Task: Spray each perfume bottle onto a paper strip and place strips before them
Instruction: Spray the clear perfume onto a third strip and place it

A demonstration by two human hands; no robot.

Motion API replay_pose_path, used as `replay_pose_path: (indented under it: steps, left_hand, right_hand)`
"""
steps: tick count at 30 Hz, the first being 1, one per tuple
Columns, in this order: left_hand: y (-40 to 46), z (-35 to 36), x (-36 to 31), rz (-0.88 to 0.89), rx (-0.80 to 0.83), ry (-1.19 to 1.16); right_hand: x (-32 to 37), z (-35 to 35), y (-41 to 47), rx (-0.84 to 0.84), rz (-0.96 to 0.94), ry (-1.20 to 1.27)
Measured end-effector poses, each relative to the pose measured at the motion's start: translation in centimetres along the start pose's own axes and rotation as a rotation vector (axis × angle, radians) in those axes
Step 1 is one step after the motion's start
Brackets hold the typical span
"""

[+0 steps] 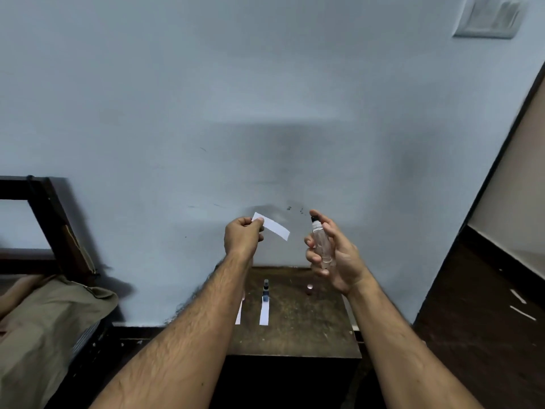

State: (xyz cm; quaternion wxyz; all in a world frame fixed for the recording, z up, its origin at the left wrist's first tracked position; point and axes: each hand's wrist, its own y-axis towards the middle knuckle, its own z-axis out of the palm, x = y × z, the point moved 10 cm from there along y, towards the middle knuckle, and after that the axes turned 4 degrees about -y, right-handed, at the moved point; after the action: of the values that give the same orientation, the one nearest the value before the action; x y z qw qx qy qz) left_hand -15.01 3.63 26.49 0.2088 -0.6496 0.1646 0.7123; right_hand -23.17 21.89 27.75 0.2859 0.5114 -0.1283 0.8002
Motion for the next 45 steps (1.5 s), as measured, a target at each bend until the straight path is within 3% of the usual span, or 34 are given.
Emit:
replay_pose_path:
  steps: [6,16,20,29,35,45]
  left_hand:
    - [-0.3,0.0,-3.3,0.009,0.062,-0.085]
    - [-0.4,-0.5,-7.9,0.048,0.103,-0.127]
    - [-0.6,-0.3,-10.0,0.084,0.122,-0.13]
    - [-0.6,-0.4,-13.7,0.173,0.118,-0.093]
    - [-0.5,-0.2,-15.1,0.226,0.115,-0.094]
    - [-0.2,0.3,-15.6,0.171,0.068,-0.219]
  right_hand:
    - [4.0,2.0,-0.3,-0.017,-0.123,-0.23]
    - [12.0,5.1,-1.8,-0.275,-0.448,-1.072]
    - [14.4,6.4,-2.4,-0.368,-0.632,-1.299]
    - [16.2,8.5,-3.4,-0.322,-0.774,-1.43]
    - [17.4,8.7,-3.7,-0.416,-0.821,-1.44]
    - [18.4,9.4,-4.2,-0.423,-0.851,-1.454]
